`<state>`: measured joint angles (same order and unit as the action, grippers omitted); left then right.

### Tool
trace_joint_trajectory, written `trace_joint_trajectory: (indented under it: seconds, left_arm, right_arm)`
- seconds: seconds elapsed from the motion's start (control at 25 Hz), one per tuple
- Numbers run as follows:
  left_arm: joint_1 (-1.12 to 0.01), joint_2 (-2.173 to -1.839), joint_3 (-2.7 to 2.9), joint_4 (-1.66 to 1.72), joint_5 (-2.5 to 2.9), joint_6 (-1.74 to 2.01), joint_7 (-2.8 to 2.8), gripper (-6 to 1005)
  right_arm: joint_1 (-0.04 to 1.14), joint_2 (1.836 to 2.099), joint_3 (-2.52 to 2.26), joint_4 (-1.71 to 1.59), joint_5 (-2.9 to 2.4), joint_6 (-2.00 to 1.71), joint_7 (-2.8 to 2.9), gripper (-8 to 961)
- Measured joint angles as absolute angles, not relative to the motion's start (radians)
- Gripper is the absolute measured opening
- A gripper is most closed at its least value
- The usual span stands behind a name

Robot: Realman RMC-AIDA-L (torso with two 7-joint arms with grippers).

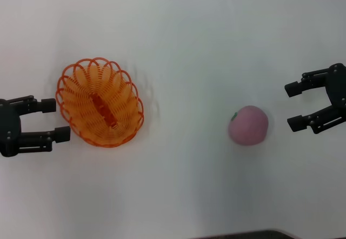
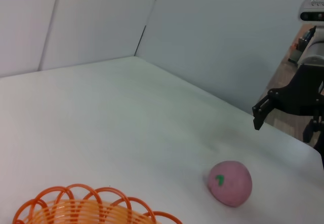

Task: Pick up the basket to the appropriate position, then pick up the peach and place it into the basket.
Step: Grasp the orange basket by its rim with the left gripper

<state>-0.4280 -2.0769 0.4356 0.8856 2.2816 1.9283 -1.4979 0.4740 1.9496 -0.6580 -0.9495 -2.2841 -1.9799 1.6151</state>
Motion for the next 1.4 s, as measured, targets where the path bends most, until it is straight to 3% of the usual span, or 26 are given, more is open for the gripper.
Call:
trace_joint_trajectory:
  seconds: [0.8, 1.24, 1.4]
  left_arm:
    - [-0.460, -2.069, 0.433, 0.893, 2.279, 1.929, -1.544, 868]
    - [-0.698, -2.022, 0.467, 0.980, 2.294, 1.819, -1.872, 866]
    - [-0.736, -2.011, 0.564, 1.044, 2.295, 1.763, -1.968, 865]
  right_arm:
    - [0.468, 1.950, -0.658, -0.953, -2.284, -1.976, 1.622, 942]
    - [0.464, 1.950, -0.656, -0.952, -2.285, -1.975, 1.617, 941]
    - [0.463, 1.952, -0.656, -0.951, -2.285, -1.974, 1.615, 941]
